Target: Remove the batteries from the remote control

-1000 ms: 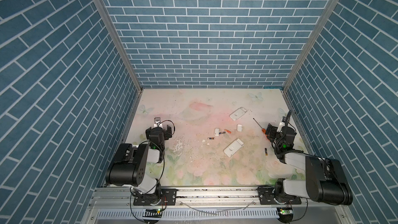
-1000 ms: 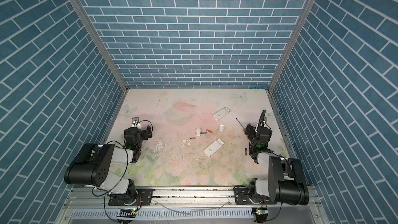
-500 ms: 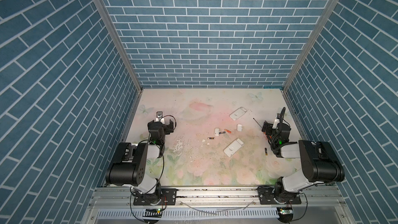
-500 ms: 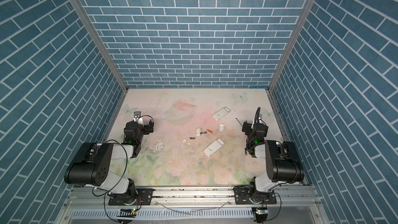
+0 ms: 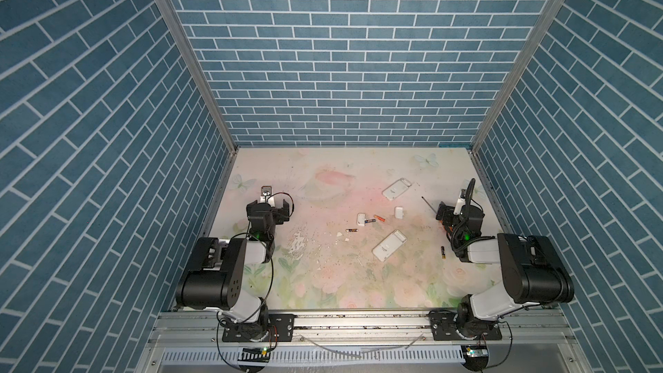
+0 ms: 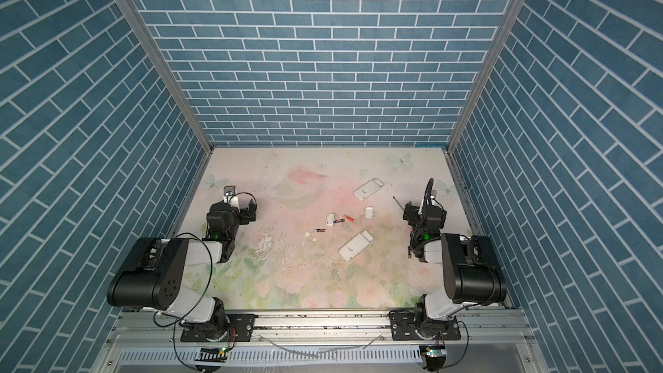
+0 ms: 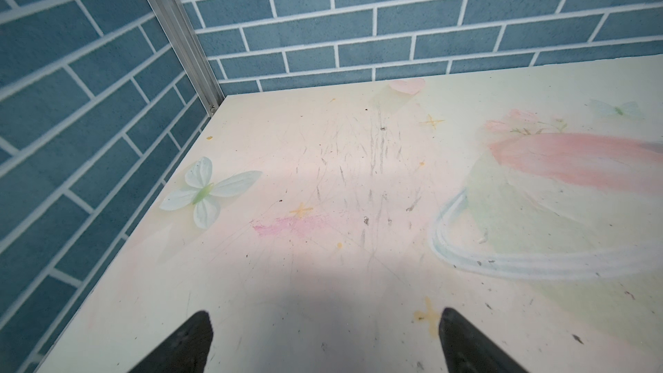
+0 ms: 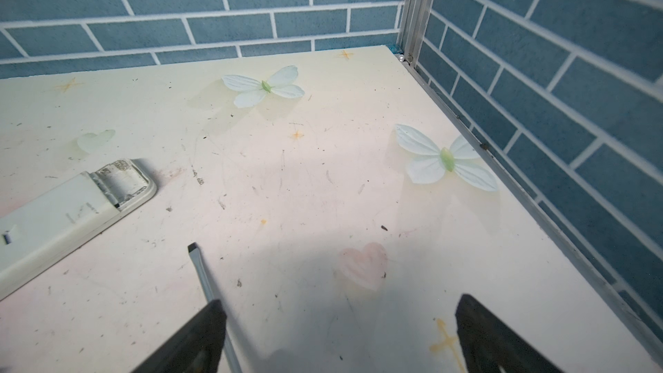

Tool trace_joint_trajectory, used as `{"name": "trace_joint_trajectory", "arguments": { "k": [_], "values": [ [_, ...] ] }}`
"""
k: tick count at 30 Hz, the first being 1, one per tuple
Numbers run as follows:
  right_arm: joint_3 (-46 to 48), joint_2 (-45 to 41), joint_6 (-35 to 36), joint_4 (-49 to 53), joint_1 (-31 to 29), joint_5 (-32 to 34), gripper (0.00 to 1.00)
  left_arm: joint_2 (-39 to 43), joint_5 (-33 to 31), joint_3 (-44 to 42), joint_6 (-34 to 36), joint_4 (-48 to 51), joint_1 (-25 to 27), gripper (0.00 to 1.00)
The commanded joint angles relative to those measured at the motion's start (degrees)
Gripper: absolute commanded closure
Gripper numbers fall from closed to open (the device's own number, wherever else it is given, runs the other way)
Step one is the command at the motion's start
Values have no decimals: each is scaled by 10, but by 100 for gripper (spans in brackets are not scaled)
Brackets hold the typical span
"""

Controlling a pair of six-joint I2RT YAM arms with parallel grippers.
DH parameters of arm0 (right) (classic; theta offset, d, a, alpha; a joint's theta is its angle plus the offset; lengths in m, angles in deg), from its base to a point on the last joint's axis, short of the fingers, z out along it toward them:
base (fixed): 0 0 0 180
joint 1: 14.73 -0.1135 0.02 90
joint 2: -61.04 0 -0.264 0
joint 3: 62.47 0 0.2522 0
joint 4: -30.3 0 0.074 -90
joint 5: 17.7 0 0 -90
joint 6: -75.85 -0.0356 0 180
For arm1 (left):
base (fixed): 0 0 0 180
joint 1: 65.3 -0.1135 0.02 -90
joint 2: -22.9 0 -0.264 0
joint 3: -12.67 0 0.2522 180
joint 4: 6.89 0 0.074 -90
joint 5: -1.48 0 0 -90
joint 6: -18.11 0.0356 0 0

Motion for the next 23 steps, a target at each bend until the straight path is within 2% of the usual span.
{"name": "trace_joint_trajectory", "arguments": {
  "k": [1,23],
  "values": [
    [-13,0,22,-4,1,3,1,-2,6,8,3,6,-3,0],
    [-13,0,22,-4,2,3,1,-5,7,8,3,2,-3,0]
  ]
}}
